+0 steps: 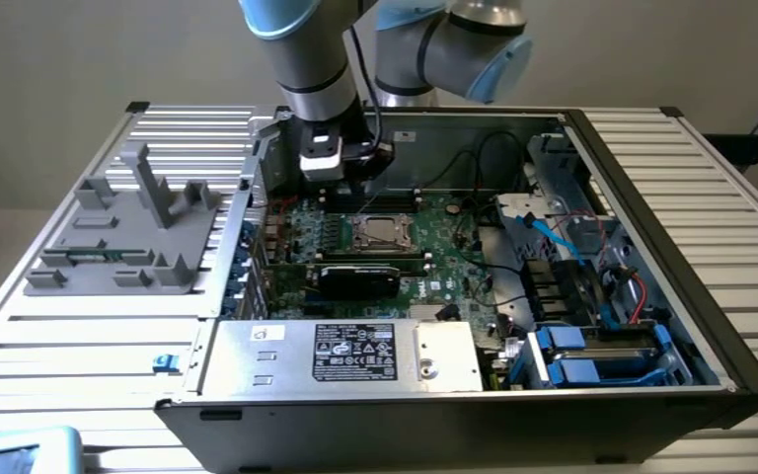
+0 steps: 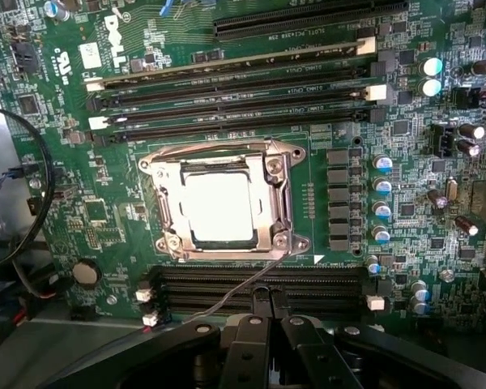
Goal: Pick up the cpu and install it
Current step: 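Install the first cpu locking lever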
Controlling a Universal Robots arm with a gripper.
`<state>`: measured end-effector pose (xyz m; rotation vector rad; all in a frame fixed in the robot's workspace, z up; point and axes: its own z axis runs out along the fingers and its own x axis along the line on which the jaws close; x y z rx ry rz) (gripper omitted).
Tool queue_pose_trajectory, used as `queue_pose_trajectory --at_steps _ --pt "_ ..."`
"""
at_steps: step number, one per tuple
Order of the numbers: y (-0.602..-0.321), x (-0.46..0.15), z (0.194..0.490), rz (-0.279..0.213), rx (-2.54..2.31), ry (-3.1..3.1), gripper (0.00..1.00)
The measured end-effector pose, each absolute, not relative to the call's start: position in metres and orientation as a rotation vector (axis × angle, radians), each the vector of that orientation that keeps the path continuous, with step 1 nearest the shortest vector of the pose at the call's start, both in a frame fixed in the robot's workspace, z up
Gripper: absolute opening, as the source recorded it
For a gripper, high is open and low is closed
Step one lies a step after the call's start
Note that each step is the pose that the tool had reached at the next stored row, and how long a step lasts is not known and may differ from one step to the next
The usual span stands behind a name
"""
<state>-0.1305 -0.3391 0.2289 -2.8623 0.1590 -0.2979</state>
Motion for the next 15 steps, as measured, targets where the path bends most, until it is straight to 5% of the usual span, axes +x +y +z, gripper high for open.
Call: queue_pose_trajectory --at_steps 15 --pt "-0.344 -0.133 0.212 -0.296 -2.806 0.212 0.11"
